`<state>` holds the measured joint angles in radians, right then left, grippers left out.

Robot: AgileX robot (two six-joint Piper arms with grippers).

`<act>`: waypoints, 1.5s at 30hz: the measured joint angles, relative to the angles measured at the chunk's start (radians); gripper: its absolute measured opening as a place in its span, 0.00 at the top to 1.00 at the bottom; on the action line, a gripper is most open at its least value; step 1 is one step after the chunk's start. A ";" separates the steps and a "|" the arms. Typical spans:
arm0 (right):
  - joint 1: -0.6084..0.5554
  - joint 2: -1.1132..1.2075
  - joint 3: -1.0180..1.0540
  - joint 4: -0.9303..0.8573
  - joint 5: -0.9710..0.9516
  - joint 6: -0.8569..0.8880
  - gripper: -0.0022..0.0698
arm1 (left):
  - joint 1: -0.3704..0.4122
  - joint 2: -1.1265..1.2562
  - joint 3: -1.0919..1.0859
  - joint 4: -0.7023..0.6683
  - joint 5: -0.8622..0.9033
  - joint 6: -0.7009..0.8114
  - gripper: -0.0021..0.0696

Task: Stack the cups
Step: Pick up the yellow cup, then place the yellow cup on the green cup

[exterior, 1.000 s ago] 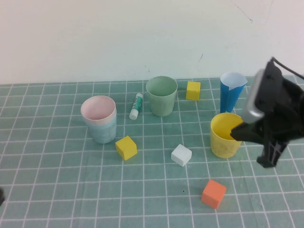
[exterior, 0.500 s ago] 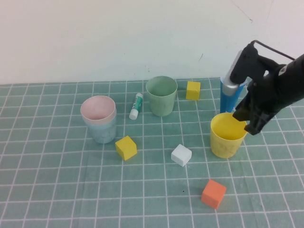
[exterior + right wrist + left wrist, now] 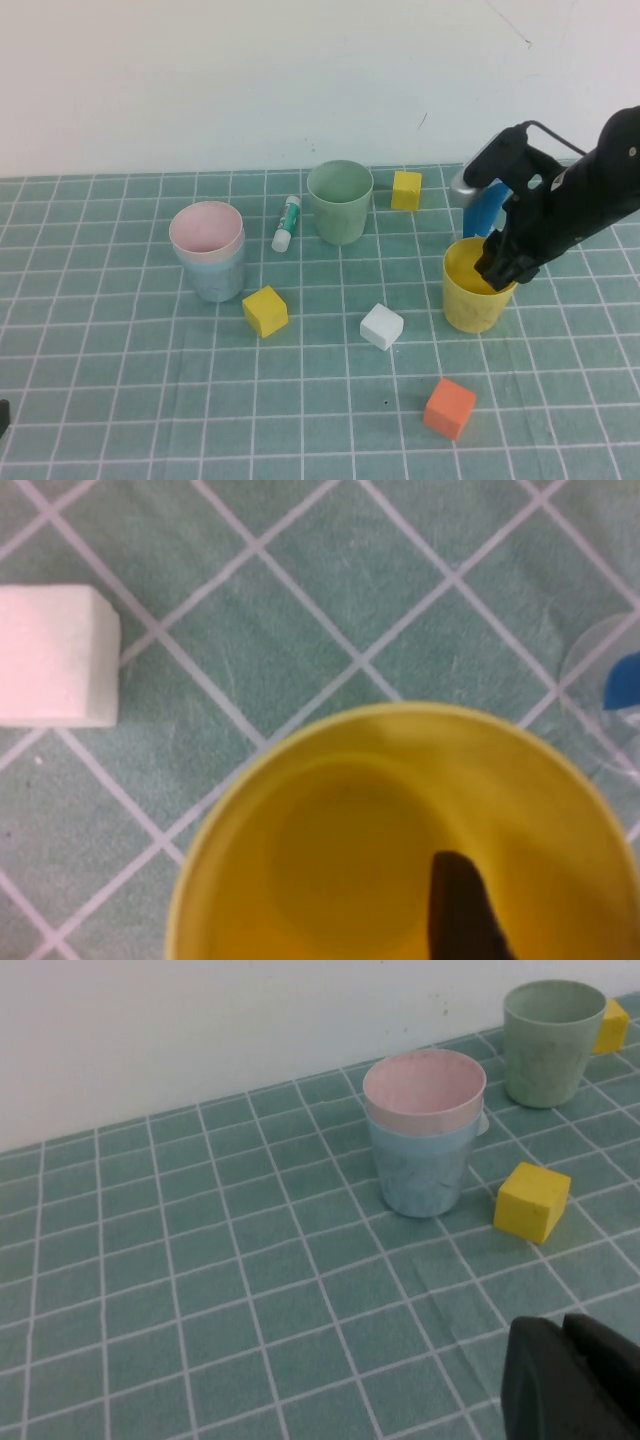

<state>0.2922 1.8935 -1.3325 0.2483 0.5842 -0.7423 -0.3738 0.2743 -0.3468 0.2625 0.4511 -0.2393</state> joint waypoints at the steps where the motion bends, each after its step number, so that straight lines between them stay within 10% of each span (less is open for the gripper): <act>1: 0.000 0.006 0.000 0.000 -0.004 0.004 0.50 | 0.000 0.000 0.005 -0.007 -0.011 0.000 0.97; 10: 0.000 0.031 -0.002 0.013 -0.006 0.017 0.91 | 0.000 0.000 0.016 -0.013 -0.032 0.000 0.97; 27: 0.150 -0.042 -0.187 0.427 -0.089 -0.307 0.93 | 0.000 0.000 0.016 -0.013 -0.032 0.000 0.97; 45: 0.157 0.433 -0.875 -0.063 0.137 0.015 0.93 | 0.000 0.000 0.016 -0.013 -0.035 -0.011 0.97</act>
<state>0.4491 2.3266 -2.2072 0.1856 0.7214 -0.7275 -0.3738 0.2743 -0.3308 0.2490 0.4163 -0.2499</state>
